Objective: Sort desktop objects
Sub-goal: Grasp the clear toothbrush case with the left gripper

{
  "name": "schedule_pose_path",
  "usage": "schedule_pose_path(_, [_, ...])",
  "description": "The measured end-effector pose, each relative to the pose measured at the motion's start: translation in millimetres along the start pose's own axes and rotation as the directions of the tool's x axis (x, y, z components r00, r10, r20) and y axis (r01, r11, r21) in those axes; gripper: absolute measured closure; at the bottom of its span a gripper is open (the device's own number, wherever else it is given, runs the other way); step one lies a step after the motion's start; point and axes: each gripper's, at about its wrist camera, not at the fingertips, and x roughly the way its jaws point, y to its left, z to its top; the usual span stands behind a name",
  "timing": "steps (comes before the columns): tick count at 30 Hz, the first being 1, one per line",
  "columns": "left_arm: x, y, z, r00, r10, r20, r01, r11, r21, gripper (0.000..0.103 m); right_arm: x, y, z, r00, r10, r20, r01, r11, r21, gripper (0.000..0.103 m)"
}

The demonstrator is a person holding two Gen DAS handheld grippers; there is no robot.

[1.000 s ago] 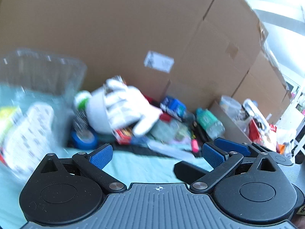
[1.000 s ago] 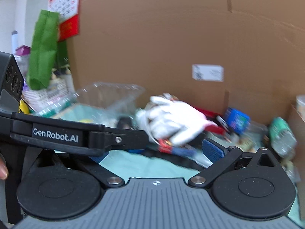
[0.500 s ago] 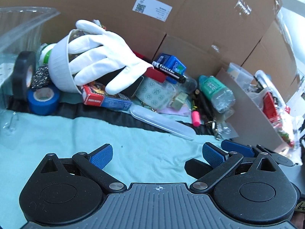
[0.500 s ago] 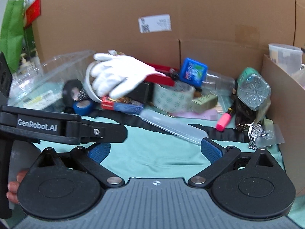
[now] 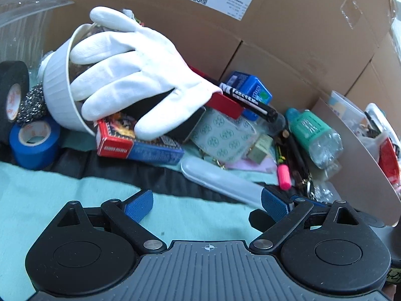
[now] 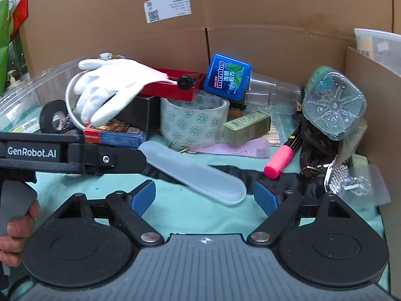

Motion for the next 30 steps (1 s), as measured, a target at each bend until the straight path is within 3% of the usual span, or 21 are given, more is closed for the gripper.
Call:
schedule_pose_path(3, [6,-2,4,1.000,0.008,0.008,-0.008,1.000,0.000,0.004,10,-3,2,1.000,0.013,-0.012,-0.013,1.000,-0.004,0.020])
schedule_pose_path(7, [10,-2,6,1.000,0.012,0.010,-0.012,1.000,0.010,0.007,7,6,3,1.000,0.000,-0.026,-0.001,0.999,-0.040,0.045])
schedule_pose_path(12, [7,0,6,1.000,0.026,0.005,-0.026,1.000,-0.011,0.013,-14,32,2,0.998,0.034,-0.060,-0.039,0.995,-0.089,0.059])
schedule_pose_path(19, [3,4,5,0.999,0.046,-0.011,-0.046,0.999,-0.028,0.025,-23,55,-4,0.990,0.107,-0.095,-0.119,0.984,-0.133,0.057])
schedule_pose_path(23, [5,3,6,0.998,0.061,-0.017,-0.061,0.998,-0.018,0.022,-15,57,-2,0.990,0.106,-0.092,-0.115,0.988,-0.103,0.055])
schedule_pose_path(26, [7,-3,5,0.996,0.080,-0.030,-0.079,0.996,0.029,0.024,-18,61,-4,0.988,0.120,-0.099,-0.131,0.985,-0.113,0.061])
schedule_pose_path(27, [7,-5,4,0.995,0.094,-0.032,-0.092,0.994,0.051,0.030,-21,63,-6,0.986,0.128,-0.102,-0.140,0.983,-0.122,0.063])
schedule_pose_path(28, [7,-7,3,0.994,0.107,-0.035,-0.105,0.992,0.070,0.043,-22,65,-7,0.986,0.132,-0.104,-0.145,0.981,-0.132,0.063])
schedule_pose_path(30, [5,-7,1,0.993,0.115,-0.038,-0.112,0.990,0.086,0.048,-24,68,-8,0.987,0.124,-0.104,-0.138,0.980,-0.141,0.063])
